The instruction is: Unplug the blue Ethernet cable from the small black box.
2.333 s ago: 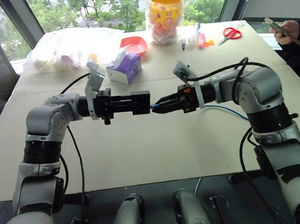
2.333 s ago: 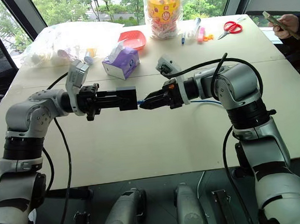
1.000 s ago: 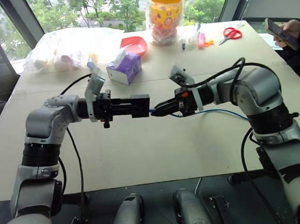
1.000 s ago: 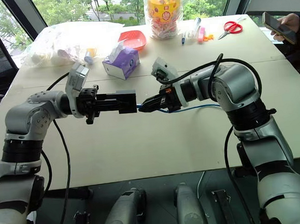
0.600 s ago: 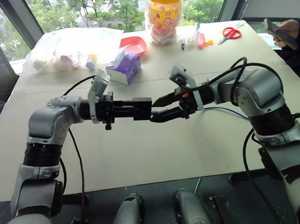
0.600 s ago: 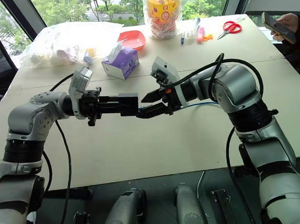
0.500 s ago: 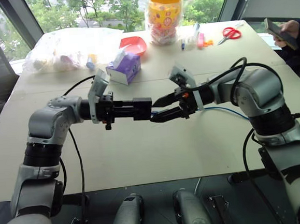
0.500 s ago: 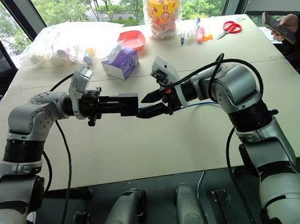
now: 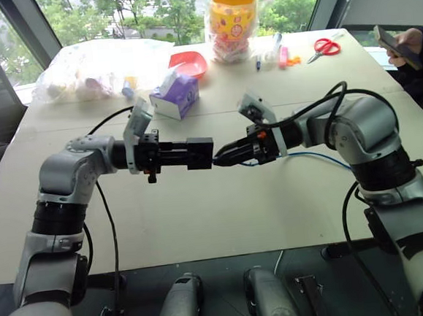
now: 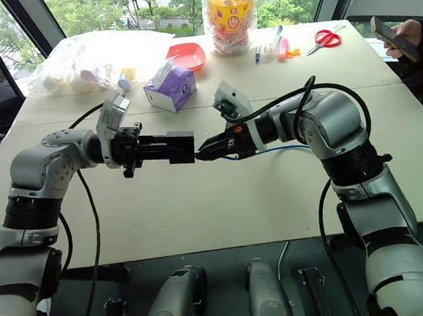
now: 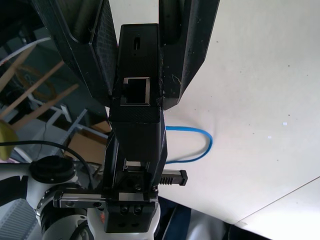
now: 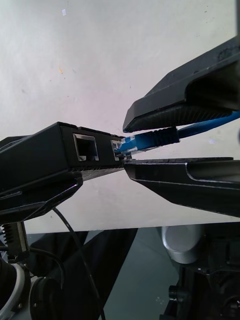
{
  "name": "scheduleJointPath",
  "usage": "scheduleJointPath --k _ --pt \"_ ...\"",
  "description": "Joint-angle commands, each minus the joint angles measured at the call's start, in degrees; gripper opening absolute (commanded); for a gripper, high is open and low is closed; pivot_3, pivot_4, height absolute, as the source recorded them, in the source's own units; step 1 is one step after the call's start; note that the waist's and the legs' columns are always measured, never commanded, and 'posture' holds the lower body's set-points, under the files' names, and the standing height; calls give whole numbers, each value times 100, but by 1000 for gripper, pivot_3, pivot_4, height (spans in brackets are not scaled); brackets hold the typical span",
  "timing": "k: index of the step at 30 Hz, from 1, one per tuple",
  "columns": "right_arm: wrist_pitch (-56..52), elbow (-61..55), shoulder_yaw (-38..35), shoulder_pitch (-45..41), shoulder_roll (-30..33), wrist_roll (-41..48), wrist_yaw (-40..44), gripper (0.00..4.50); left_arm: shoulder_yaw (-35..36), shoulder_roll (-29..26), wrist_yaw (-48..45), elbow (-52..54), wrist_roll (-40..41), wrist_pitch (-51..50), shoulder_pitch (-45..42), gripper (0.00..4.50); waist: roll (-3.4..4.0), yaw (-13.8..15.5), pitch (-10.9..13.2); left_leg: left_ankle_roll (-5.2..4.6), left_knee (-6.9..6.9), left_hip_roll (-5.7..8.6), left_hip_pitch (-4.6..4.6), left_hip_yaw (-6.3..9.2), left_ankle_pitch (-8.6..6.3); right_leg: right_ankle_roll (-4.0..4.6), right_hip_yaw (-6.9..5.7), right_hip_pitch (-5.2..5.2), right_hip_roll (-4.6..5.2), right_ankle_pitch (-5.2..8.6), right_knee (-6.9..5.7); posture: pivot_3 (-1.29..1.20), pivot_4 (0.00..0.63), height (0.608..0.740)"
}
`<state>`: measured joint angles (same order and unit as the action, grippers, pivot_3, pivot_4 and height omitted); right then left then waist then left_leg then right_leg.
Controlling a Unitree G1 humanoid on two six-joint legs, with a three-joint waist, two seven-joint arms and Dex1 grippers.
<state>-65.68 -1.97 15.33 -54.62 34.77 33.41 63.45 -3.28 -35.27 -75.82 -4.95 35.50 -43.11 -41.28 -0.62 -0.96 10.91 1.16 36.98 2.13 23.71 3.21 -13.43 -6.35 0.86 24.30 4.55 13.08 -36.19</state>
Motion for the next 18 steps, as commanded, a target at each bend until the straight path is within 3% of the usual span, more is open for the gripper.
scheduleJointPath --k 1,9,10,11,18 --pt "12 -69 -43 -162 -4 32 20 806 89 -32 -35 149 69 62 -41 488 0 0 0 0 0 0 0 0 0 0 0 0 0 0 0 0 150 740" --pt "44 -88 -5 -152 -4 6 27 806 223 0 -2 165 263 -132 -79 488 0 -1 0 0 0 0 0 0 0 0 0 0 0 0 0 0 150 740" --pt "46 -91 -4 -148 -4 6 28 250 242 -2 0 165 285 -160 -89 488 0 -1 0 0 0 0 0 0 0 0 0 0 0 0 0 0 150 740" --pt "47 -87 -4 -149 -10 6 26 15 257 -9 -8 169 297 -181 -94 488 0 -1 0 0 0 0 0 0 0 0 0 0 0 0 0 0 150 740" --pt "47 -42 12 -169 -12 -31 29 15 325 -7 13 207 406 -316 -113 488 0 -1 0 0 0 0 0 0 0 0 0 0 0 0 0 0 150 740"
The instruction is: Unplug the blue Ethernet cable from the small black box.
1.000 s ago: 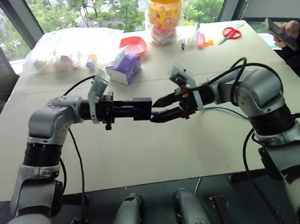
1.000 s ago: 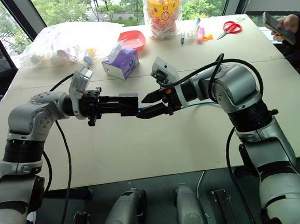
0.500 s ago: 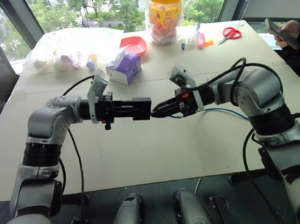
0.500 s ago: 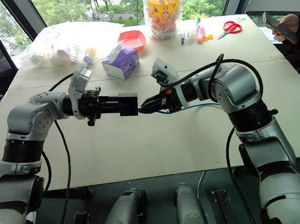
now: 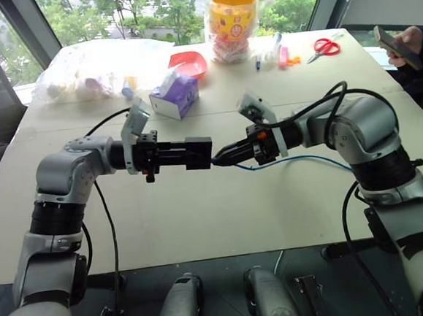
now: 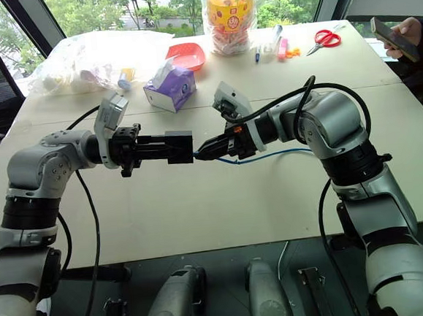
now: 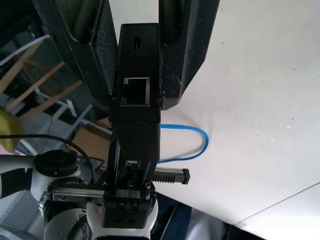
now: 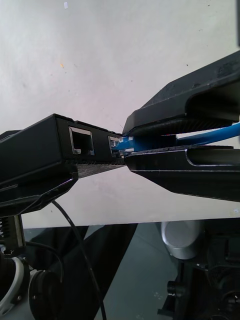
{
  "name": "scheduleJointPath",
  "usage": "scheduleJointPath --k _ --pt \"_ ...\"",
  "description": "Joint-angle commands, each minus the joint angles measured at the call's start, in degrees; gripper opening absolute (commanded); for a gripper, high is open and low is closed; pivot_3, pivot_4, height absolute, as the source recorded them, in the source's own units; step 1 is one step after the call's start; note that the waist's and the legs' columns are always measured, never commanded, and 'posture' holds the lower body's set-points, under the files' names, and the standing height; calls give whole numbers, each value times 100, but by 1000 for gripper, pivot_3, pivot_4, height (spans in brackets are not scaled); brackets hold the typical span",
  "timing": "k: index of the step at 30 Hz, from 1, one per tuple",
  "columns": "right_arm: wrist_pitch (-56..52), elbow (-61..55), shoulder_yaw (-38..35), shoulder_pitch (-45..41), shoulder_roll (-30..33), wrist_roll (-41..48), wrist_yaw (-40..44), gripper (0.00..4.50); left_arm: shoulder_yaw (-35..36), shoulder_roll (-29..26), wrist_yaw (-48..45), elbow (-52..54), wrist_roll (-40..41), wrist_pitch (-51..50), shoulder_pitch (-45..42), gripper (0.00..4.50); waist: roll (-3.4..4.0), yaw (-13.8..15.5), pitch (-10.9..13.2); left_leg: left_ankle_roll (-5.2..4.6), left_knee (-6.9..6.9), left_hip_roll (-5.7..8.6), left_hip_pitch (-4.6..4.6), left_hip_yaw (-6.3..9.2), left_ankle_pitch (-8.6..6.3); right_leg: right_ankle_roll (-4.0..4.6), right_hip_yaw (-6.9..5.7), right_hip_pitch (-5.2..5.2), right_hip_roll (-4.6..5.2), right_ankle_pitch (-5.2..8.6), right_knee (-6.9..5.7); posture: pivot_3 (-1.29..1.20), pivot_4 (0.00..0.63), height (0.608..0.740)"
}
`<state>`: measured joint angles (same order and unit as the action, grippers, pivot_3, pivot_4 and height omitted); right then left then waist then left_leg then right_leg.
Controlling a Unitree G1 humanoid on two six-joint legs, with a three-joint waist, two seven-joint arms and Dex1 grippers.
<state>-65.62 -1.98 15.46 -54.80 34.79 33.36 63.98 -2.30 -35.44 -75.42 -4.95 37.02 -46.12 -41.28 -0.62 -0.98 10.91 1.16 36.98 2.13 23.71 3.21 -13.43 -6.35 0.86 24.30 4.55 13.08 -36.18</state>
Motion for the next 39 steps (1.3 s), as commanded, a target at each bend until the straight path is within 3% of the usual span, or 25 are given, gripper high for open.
scheduleJointPath --k 1,21,23,26,30,33,39 --pt "38 -36 -2 -152 -15 -28 -27 15 236 7 -26 215 268 -31 -111 488 0 0 0 0 0 0 0 0 0 0 0 0 0 0 0 0 150 740" --pt "1025 854 103 194 761 -832 267 15 292 -471 -249 349 165 74 161 488 -1 -3 0 0 2 0 6 -2 0 0 0 2 0 0 6 0 150 740" --pt "1377 1196 -152 208 550 -1089 -285 15 107 -355 -73 232 -289 695 237 488 -1 -7 1 0 2 -1 5 -4 0 0 0 2 0 0 6 0 150 740" --pt "2343 2004 -606 222 -9 -1731 -1791 15 -92 107 498 -63 -962 1695 295 488 -2 17 0 1 3 -1 4 -7 1 1 2 3 0 0 5 0 150 740" --pt "2352 2932 -1141 90 -447 -2040 -3045 15 -409 799 1229 -685 -1813 2906 307 488 -2 66 0 3 7 5 7 -7 2 3 6 3 6 -3 4 0 150 740" --pt "2306 3042 -1440 100 -650 -2042 -3466 1122 -462 1212 1595 -1153 -2116 3463 237 488 -2 51 0 3 8 11 38 -7 2 2 6 29 12 -4 6 0 150 740" --pt "1472 2068 -1920 362 -805 -1957 -4133 4136 -387 2105 2373 -2527 -2490 4539 -61 488 -1 37 -1 0 5 10 50 -6 1 -5 1 41 10 -8 3 0 150 740"
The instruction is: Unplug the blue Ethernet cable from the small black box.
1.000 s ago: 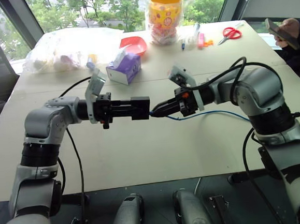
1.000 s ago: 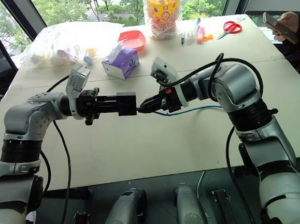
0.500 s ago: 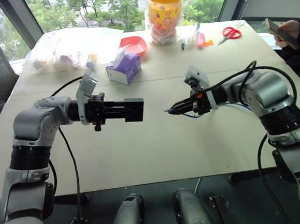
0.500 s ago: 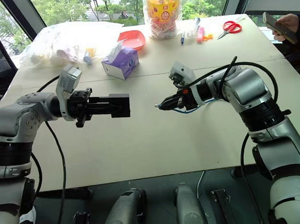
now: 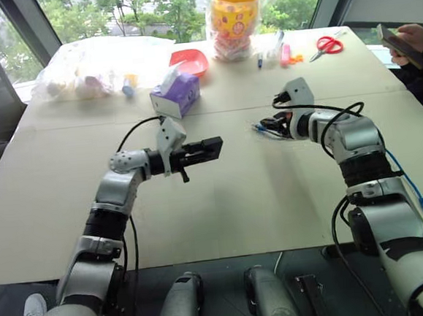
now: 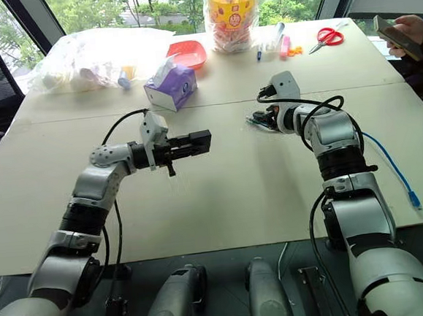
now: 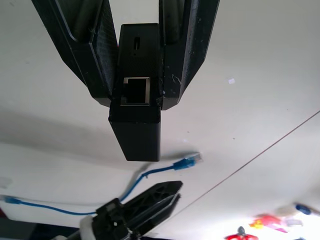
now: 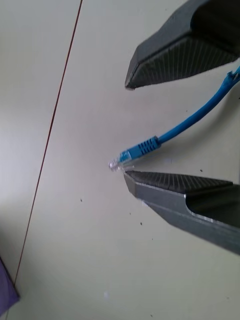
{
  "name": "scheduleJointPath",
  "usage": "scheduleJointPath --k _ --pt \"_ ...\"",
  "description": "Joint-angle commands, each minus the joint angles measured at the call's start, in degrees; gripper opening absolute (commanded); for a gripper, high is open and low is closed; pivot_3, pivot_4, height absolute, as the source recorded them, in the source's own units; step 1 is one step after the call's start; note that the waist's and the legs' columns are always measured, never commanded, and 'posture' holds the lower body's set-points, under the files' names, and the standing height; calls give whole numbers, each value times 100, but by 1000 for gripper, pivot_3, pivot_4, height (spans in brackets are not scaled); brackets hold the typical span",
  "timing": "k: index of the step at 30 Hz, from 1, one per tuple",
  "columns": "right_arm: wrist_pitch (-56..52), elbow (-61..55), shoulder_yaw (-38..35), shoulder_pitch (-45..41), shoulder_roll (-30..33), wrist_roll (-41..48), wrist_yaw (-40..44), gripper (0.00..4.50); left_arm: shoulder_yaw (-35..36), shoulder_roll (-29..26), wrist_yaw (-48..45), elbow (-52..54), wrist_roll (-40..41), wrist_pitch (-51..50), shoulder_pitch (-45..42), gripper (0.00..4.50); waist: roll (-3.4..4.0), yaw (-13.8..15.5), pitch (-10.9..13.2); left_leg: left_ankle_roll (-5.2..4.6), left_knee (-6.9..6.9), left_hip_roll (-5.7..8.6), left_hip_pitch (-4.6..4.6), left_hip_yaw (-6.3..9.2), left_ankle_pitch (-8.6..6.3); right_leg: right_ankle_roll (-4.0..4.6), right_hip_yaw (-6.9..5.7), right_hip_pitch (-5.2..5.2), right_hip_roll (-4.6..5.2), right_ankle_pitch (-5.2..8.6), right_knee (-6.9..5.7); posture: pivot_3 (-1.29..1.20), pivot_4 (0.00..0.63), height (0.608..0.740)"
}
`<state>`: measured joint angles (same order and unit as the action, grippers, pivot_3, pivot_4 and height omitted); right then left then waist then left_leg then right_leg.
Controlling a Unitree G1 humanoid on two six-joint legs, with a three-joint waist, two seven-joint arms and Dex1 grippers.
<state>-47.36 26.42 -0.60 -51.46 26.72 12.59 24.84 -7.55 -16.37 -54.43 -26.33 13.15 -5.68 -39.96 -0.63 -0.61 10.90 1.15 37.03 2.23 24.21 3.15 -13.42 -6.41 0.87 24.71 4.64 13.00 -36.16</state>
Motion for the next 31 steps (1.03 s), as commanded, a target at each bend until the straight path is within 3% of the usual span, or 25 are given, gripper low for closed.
scheduleJointPath --k 1,7,13,14,15,20,21,26,31 --pt "-594 -1084 -477 91 26 216 -278 4461 128 284 359 -644 -188 693 -238 488 0 -10 0 -1 1 0 1 -1 0 -2 0 0 0 -1 -1 0 150 740" --pt "-1784 -2863 -1084 829 66 664 -490 4461 76 448 625 -1582 -547 1518 -278 488 0 -2 -1 -3 5 0 0 1 0 -6 -2 -2 -6 -3 -5 0 150 740" --pt "-2556 -4192 -1318 1632 -74 896 -747 4461 225 381 679 -2185 -553 1649 -281 488 1 -13 -4 -12 14 -1 -11 2 3 -11 0 -18 -4 -6 -5 0 150 740" --pt "-2667 -4334 -1336 1707 -85 937 -759 4500 244 358 654 -2221 -547 1643 -273 1525 4 -25 -5 -13 15 -2 -17 2 4 -11 0 -21 -5 -6 -5 0 150 740" --pt "-2766 -4522 -1318 1820 -43 994 -723 4500 293 317 588 -2159 -495 1581 -228 1830 4 -41 -6 -14 14 -2 -23 1 4 -11 1 -26 -5 -6 -5 0 150 740" --pt "-3163 -5140 -1300 2103 191 1273 -497 4500 457 -52 132 -1459 -220 1111 95 4175 5 -39 -6 -14 11 -9 -28 2 5 -10 2 -28 -11 -7 -6 0 150 740" --pt "-3206 -5237 -1285 2141 259 1338 -425 4500 469 -150 52 -1242 -181 1005 175 4422 5 -39 -6 -14 11 -9 -28 1 5 -10 2 -28 -11 -7 -6 0 150 740" --pt "-3260 -5517 -1212 2234 512 1572 -192 4500 647 -588 -159 -25 193 72 488 4422 5 -14 -6 -14 10 -9 -26 5 4 -10 1 -28 -9 -7 -5 0 150 740" --pt "-3115 -5763 -1289 2383 844 1928 252 4500 972 -1367 -461 1882 1077 -1654 907 4422 3 -16 -5 -14 10 -8 -21 8 4 -9 1 -29 -6 -6 3 0 150 740"
